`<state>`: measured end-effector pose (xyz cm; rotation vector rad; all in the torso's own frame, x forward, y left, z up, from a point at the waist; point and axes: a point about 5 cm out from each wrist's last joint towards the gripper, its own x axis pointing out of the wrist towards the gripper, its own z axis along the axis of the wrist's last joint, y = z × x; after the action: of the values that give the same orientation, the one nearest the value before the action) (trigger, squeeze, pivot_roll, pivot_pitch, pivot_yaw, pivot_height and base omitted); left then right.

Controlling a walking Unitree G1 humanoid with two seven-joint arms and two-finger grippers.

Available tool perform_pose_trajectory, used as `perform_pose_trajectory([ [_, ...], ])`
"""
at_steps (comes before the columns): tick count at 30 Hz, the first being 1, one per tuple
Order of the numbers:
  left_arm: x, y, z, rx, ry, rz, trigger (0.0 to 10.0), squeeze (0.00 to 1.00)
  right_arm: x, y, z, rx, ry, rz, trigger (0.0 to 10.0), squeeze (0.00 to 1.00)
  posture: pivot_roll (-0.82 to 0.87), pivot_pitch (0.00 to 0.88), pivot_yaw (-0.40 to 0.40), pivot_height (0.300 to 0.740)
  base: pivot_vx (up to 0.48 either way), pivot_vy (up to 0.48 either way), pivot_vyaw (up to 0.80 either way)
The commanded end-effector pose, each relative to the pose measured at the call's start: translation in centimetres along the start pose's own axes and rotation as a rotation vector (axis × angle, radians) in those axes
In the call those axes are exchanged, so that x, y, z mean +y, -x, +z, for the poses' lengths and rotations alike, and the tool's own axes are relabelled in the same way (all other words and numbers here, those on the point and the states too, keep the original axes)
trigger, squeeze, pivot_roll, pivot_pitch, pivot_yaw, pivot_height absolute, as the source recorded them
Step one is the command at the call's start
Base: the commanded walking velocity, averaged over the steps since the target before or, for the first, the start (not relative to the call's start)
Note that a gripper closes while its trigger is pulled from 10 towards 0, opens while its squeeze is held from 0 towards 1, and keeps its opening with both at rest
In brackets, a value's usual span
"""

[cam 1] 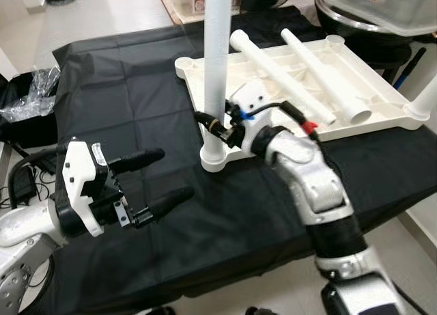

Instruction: Building children table

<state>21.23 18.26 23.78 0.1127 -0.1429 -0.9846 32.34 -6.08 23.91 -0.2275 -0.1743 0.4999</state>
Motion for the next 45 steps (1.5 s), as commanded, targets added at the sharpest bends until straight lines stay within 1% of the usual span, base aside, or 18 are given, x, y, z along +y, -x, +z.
perform_pose_trajectory([
  [1,-0.1,-0.1,0.0,0.001,0.0,-0.004,10.0,0.0,0.1,1.0,-3.1,0.157,0.045,-0.126,0.0,0.0,0.02,0.184,-0.027,0.74,0.0,0.0,0.0],
  [4,0.0,-0.2,0.0,0.001,-0.001,-0.008,10.0,0.0,1.2,0.9,-3.0,0.153,0.029,-0.108,0.0,0.0,0.02,0.181,-0.025,0.74,0.0,0.0,0.0],
  [10,0.2,-0.2,0.0,-0.001,-0.005,-0.005,10.0,0.0,1.5,0.7,-3.0,0.151,0.016,-0.094,0.0,0.0,0.02,0.178,-0.023,0.74,0.0,0.0,0.0],
  [11,0.3,-0.2,0.0,-0.002,-0.007,-0.003,10.0,0.0,1.5,0.7,-2.8,0.149,0.015,-0.084,3.6,0.0,0.02,0.174,-0.022,0.74,0.0,0.0,0.0],
  [12,0.3,-0.2,0.1,-0.003,-0.009,-0.002,10.0,0.0,1.6,0.6,-2.6,0.134,-0.013,-0.025,10.0,0.0,0.02,0.173,-0.022,0.74,0.0,0.0,0.0],
  [14,0.4,-0.2,0.0,-0.003,-0.013,0.003,10.0,0.0,0.9,0.4,-2.0,0.081,-0.04,0.111,10.0,0.0,0.02,0.167,-0.024,0.74,0.0,0.0,0.0],
  [15,0.5,-0.2,0.0,-0.003,-0.014,0.006,10.0,0.0,0.0,0.4,-1.7,0.052,-0.037,0.129,10.0,0.0,0.02,0.16,-0.027,0.74,0.0,0.0,0.0],
  [16,0.5,-0.2,0.0,-0.003,-0.014,0.006,10.0,0.0,0.0,0.4,-1.7,0.052,-0.037,0.129,10.0,0.0,0.02,0.16,-0.027,0.74,0.0,0.0,0.0],
  [17,0.5,-0.2,-0.1,-0.004,-0.014,0.008,10.0,0.0,-0.6,0.4,-1.5,0.036,-0.031,0.159,10.0,1.0,0.02,0.155,-0.027,0.74,0.0,0.0,0.0],
  [18,0.6,-0.2,-0.1,-0.001,-0.019,0.012,10.0,0.0,-2.0,0.3,-1.3,0.026,-0.026,0.161,10.0,1.0,0.02,0.153,-0.028,0.74,0.0,0.0,0.0],
  [21,0.7,-0.1,-0.1,-0.001,-0.02,0.02,10.0,0.0,-3.1,0.2,-1.1,0.017,-0.03,0.218,10.0,1.0,0.03,0.149,-0.031,0.74,0.0,0.0,0.0],
  [24,0.8,-0.2,-0.2,-0.003,-0.02,0.023,10.0,0.0,-4.5,0.2,-1.6,0.039,-0.075,0.346,10.0,1.0,0.03,0.146,-0.034,0.74,0.0,0.0,0.0],
  [27,0.7,-0.4,-0.5,0.002,-0.015,0.022,10.0,0.0,-4.6,0.4,-1.9,0.044,-0.127,0.451,10.0,1.0,0.03,0.143,-0.034,0.74,0.0,0.0,0.0],
  [30,0.6,-0.5,-0.6,0.003,-0.012,0.019,10.0,0.0,-4.7,0.4,-2.1,0.041,-0.134,0.474,10.0,1.0,0.03,0.143,-0.034,0.74,0.0,0.0,0.0],
  [31,0.4,-0.6,-0.8,0.003,-0.004,0.013,10.0,0.0,-4.8,0.4,-2.3,0.025,-0.157,0.529,10.0,1.0,0.04,0.142,-0.035,0.74,0.0,0.0,0.0],
  [40,0.1,-0.8,-0.9,0.0,0.001,0.005,10.0,0.0,-5.1,-0.2,-1.6,-0.016,-0.167,0.597,10.0,1.0,0.05,0.137,-0.034,0.74,0.0,0.0,0.0],
  [41,0.1,-0.8,-0.9,-0.001,0.002,0.004,10.0,0.0,-5.3,-0.5,-1.4,-0.022,-0.157,0.591,10.0,0.0,0.05,0.138,-0.036,0.74,0.0,0.0,0.0],
  [45,-0.1,-0.7,-0.8,-0.002,0.003,0.001,10.0,0.0,-6.1,-1.5,-1.4,-0.004,-0.079,0.533,10.0,0.0,0.06,0.153,-0.036,0.74,0.0,0.0,0.0],
])
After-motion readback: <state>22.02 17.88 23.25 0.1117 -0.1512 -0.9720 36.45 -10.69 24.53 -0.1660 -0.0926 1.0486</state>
